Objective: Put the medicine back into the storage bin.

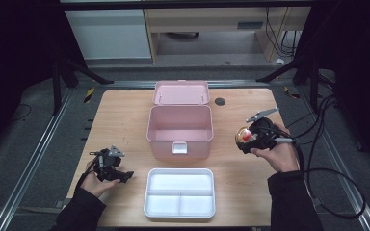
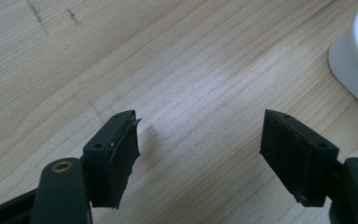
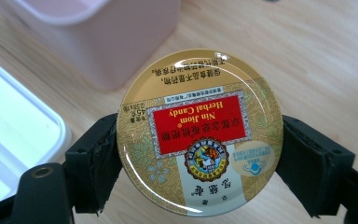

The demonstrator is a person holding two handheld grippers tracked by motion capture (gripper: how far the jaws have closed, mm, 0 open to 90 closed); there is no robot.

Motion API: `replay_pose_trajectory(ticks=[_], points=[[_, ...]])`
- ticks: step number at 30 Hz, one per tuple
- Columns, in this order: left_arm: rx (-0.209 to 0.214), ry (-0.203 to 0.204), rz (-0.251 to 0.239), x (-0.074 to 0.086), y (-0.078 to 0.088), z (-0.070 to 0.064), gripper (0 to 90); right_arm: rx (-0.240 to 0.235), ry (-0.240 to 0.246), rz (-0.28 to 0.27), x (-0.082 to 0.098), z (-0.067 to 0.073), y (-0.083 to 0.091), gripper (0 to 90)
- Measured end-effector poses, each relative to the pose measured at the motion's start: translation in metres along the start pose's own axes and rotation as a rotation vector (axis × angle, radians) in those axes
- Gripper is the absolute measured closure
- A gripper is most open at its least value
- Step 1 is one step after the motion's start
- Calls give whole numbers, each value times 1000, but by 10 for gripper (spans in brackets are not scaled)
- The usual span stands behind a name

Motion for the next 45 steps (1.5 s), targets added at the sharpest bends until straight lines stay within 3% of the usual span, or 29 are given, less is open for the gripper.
replay_pose_trajectory(ticks=[9, 18, 24, 38, 45], points=[[-7, -2, 1, 1, 0, 2, 268, -27, 5, -64, -40, 2, 6, 208], [-5, 1, 8, 1, -1, 3, 266, -56, 53, -99, -79, 17, 3, 208], [-4, -5, 11, 1, -2, 2, 266, -82, 75, -122, -104, 30, -8, 208], [-2, -10, -23, -3, 4, 0, 265, -127, 126, -120, -145, 61, -33, 208], [-4, -10, -34, -4, 6, 0, 266, -157, 153, -113, -167, 84, -47, 208]])
Point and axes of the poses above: each handheld gripper's, and its own axes: y roughly backward along the jaws, x roughly out of its underside, z roughly to its left, the point moved 4 cm from there along -y, roughly forward along the jaws, and after that the axes turned 13 degrees about x, right-handed, at the moved point
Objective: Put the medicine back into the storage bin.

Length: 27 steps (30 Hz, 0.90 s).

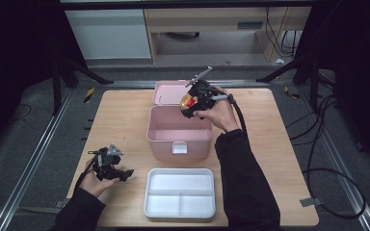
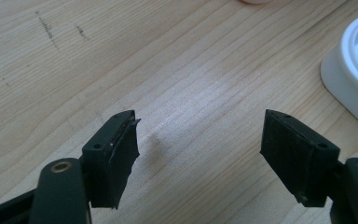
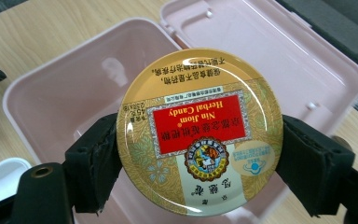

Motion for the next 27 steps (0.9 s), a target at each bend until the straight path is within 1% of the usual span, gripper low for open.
replay_pose_trajectory(ticks=[3, 5, 6, 8, 11, 13, 16, 17, 20, 22, 23, 25, 27], points=[[0, 0, -2, 0, 0, 0, 266, -10, 25, 0, -8, 7, -10, 208], [0, -1, -2, 0, 0, 0, 266, -19, 30, 5, -12, 13, -17, 208], [0, -3, -1, 0, 0, 0, 265, -22, 34, 13, -13, 15, -19, 208], [-1, -5, -1, 0, 1, -1, 265, -28, 55, 21, -16, 20, -27, 208], [-1, -5, -3, -1, 1, -1, 266, -35, 72, 38, -19, 27, -36, 208], [-1, -6, -2, -2, 1, -1, 265, -43, 74, 48, -21, 32, -42, 208], [2, -12, 0, -2, 0, -2, 266, -48, 95, 82, -20, 39, -53, 208], [2, -13, 1, -2, 0, -3, 265, -50, 110, 91, -20, 40, -56, 208], [2, -12, 2, -1, 0, -3, 266, -52, 117, 116, -17, 46, -65, 208], [3, -11, 1, -1, 0, -2, 265, -51, 135, 130, -15, 51, -70, 208], [2, -10, 0, -2, 0, -2, 266, -53, 136, 135, -14, 53, -73, 208], [2, -14, 1, -2, 0, -3, 266, -59, 142, 135, -13, 55, -77, 208], [4, -17, -1, -2, 0, -4, 265, -59, 144, 152, -11, 57, -83, 208]])
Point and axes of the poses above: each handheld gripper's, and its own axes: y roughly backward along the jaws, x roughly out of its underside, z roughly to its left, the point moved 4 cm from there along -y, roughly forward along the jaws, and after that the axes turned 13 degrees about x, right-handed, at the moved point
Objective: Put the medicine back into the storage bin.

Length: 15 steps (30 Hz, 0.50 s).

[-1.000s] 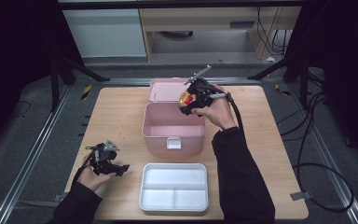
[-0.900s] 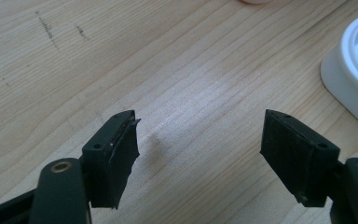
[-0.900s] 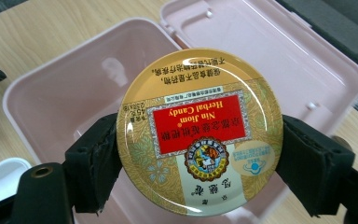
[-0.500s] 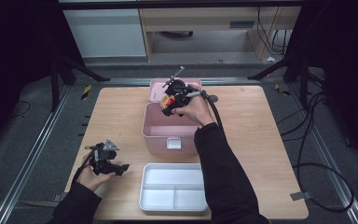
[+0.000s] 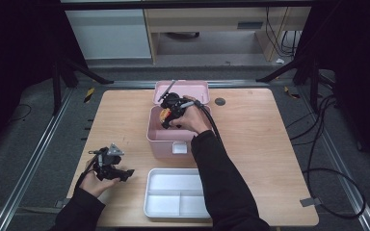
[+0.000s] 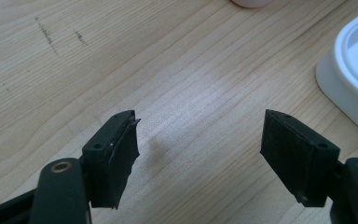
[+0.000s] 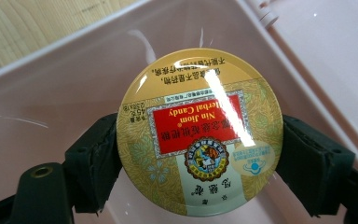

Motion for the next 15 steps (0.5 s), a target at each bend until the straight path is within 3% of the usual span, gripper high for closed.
replay_pose_trajectory(ticks=[3, 6, 15], points=[[1, -5, -2, -1, 0, -1, 265, -10, 0, 10, 1, 2, -7, 207], [2, -8, -2, -1, 0, -2, 265, -15, 32, 18, 2, 3, -16, 207], [2, -8, -2, -1, 0, -1, 264, -39, 33, 53, 2, 11, -32, 205]])
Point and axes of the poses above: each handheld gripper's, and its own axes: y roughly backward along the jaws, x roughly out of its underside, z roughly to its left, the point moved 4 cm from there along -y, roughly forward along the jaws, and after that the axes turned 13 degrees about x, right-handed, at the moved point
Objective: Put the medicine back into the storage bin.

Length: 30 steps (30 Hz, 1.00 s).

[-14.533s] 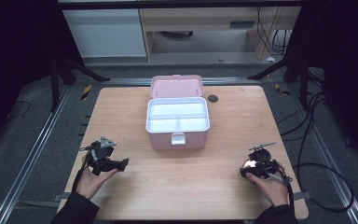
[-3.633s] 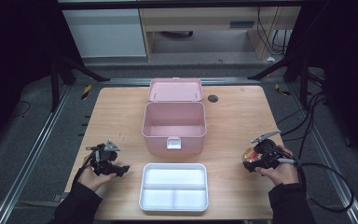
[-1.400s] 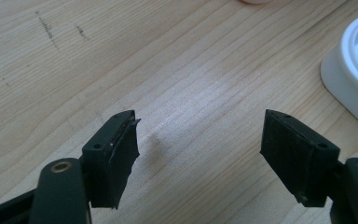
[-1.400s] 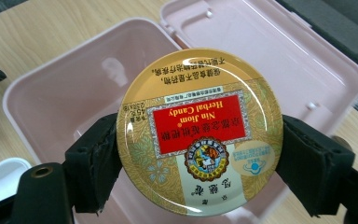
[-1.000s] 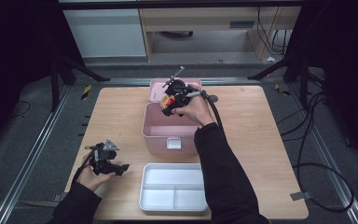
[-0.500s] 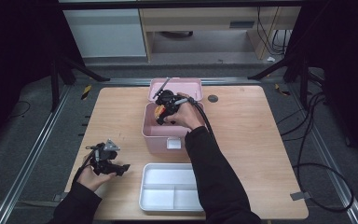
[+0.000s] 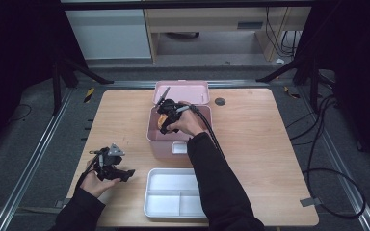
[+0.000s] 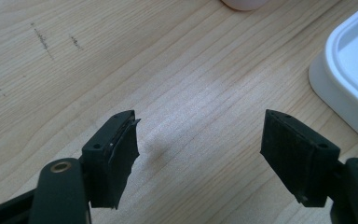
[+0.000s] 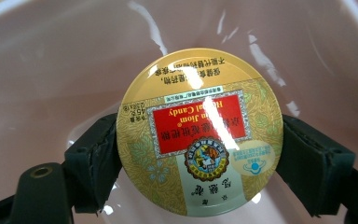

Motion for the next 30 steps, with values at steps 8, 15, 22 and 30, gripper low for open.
replay_pose_trajectory(ticks=[8, 15, 22, 30], points=[[1, -5, 2, 0, 0, -1, 263, -7, -15, -14, -3, 3, -1, 201], [3, -10, 3, -1, 0, -2, 261, -10, -29, -34, -5, 0, 0, 186], [2, -14, -10, -2, 2, -3, 264, -6, -42, -72, -5, -1, 19, 202], [13, -44, -28, -8, 8, -12, 271, 19, -29, -183, 1, -8, 65, 215]])
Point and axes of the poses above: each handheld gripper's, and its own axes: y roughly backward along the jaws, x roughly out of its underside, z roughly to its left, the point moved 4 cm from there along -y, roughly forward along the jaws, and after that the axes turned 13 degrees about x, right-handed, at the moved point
